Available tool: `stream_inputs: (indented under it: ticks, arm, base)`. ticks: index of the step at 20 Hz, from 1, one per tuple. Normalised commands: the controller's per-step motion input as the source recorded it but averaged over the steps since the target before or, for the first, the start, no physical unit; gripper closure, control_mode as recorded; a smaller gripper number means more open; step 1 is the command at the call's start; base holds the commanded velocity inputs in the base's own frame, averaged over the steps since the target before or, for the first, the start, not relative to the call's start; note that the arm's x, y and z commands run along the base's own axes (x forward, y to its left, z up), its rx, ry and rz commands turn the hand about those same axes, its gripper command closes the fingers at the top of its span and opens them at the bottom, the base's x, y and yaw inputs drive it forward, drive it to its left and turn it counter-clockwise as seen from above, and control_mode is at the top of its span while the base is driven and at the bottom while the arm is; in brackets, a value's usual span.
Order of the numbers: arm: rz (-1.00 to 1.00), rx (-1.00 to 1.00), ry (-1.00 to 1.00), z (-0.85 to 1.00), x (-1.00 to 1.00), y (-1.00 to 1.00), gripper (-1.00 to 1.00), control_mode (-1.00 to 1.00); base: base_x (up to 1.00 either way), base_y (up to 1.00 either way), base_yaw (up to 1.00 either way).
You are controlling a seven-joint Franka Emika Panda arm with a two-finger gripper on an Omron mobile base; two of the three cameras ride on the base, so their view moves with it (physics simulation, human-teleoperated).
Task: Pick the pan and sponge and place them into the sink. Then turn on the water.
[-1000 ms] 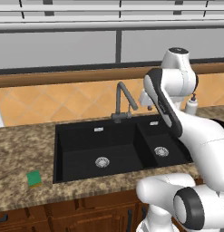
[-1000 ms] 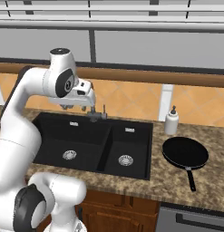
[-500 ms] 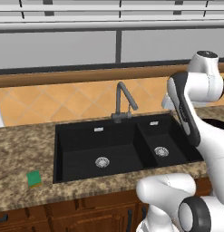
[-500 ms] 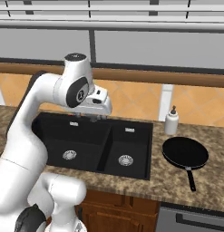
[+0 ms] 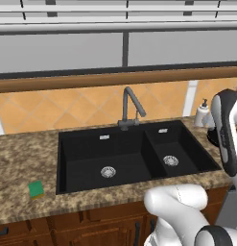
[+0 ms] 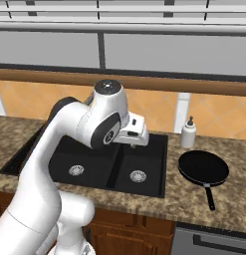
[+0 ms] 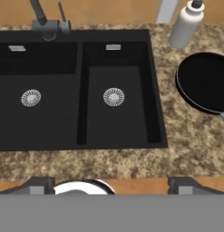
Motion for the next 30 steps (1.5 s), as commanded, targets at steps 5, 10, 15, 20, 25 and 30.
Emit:
stream_inputs:
  ticks: [5,10,15,20,25,30]
  arm:
    - [-0.02,0.0,-0.08,-0.1,-0.39,-0.88,-1.0,-1.0]
    - [-0.04,0.0,0.01,-0.11,-0.12,-0.74,-1.0,-1.0]
    - [-0.01,0.0,0.0,-0.24,0.0,-0.71,-1.0,-1.0]
    - [0.0,0.0,0.0,-0.3,0.0,-0.63,-1.0,-1.0]
    - [0.0,0.0,0.05,-0.38,0.09,-0.5,-1.0,-1.0]
    - [0.0,0.0,0.12,-0.36,0.28,-0.31,-1.0,-1.0]
  base:
    - [0.0,0.0,0.0]
    - [0.0,0.0,0.0]
    - [0.0,0.0,0.0]
    - [0.0,0.0,0.0]
    - [0.0,0.0,0.0]
    - [0.0,0.0,0.0]
